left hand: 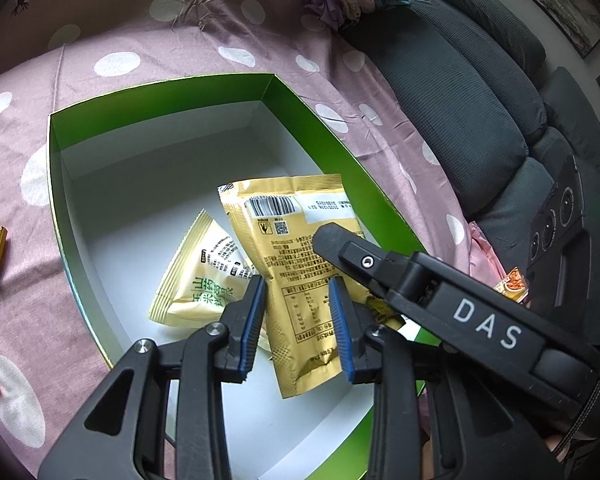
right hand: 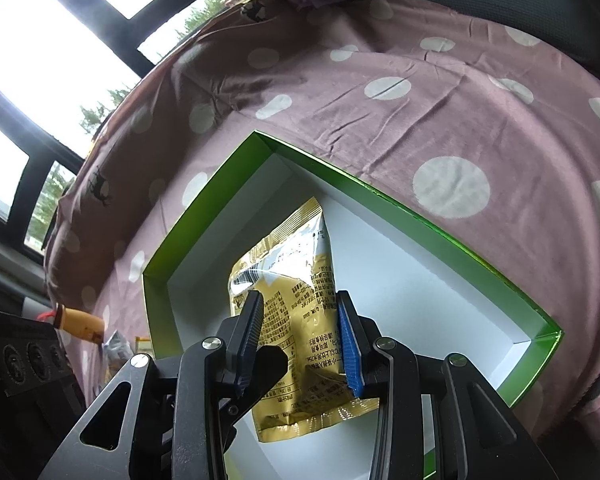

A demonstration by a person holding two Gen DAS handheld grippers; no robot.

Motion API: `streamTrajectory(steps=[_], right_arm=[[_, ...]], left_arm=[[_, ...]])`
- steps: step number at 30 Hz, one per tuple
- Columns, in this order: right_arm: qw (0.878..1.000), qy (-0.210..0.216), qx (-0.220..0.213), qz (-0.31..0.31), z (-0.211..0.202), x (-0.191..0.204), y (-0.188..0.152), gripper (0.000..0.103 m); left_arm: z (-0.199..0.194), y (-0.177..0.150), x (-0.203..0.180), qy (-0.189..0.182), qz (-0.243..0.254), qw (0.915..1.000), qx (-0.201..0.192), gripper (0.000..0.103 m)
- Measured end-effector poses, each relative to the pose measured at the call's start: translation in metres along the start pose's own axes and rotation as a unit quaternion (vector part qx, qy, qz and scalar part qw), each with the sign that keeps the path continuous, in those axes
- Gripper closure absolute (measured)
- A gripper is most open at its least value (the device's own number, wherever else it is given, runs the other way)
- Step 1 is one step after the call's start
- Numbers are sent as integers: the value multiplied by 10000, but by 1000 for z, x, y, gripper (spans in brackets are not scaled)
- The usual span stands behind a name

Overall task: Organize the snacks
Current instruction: 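Open the right gripper to release the gold bag in the box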

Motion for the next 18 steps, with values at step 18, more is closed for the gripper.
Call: streamTrajectory(steps=[18], right_arm=[[9993, -238, -293, 71, -10, -4, 7, 65]], left_arm=[[-24, -1, 3, 446, 116, 9985, -281, 52]])
Point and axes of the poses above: each gripper's, at about its wrist camera, not at the fingertips, and z roughly the way its jaws point, x to its left, y to its top, the point moved 8 cm from there along z, roughly the way its jaws point, and after that the axes turned 7 degrees about z, right-handed, at the moved point
